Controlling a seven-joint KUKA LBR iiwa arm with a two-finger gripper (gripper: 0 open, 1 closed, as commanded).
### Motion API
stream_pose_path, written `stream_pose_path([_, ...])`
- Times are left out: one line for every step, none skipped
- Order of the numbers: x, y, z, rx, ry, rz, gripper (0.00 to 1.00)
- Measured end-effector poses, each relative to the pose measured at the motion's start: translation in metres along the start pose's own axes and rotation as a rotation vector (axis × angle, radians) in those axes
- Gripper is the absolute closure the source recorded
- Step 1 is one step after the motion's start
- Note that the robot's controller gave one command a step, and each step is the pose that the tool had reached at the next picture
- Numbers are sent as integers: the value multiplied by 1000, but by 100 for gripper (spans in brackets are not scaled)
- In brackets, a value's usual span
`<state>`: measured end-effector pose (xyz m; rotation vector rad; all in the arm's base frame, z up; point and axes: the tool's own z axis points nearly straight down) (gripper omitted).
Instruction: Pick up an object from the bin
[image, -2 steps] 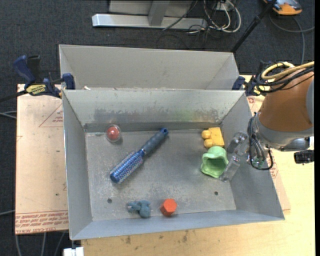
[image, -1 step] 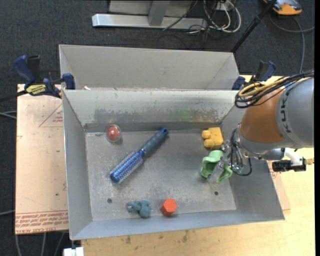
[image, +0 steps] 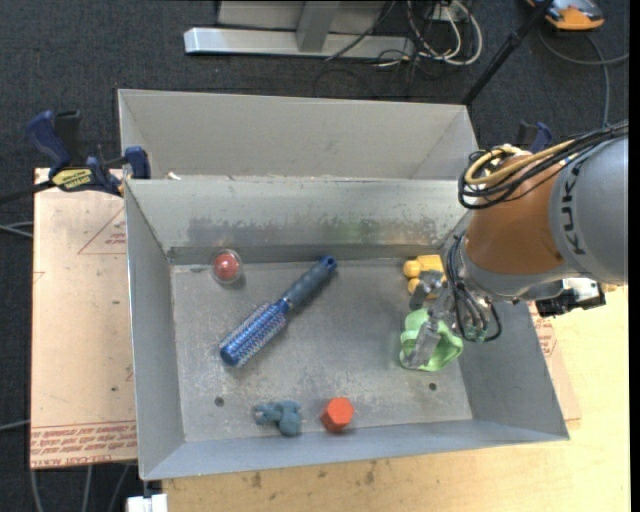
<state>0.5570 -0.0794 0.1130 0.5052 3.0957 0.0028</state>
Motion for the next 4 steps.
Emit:
stream_pose_path([-11,-45,44,1,5,-343,0])
stream_pose_path([-12,-44,42,0,3,-343,100])
stream_pose_path([-12,-40,-82,2,-6,-379,100])
stream_pose_path([-8,-54,-142,2,-3,-212,100])
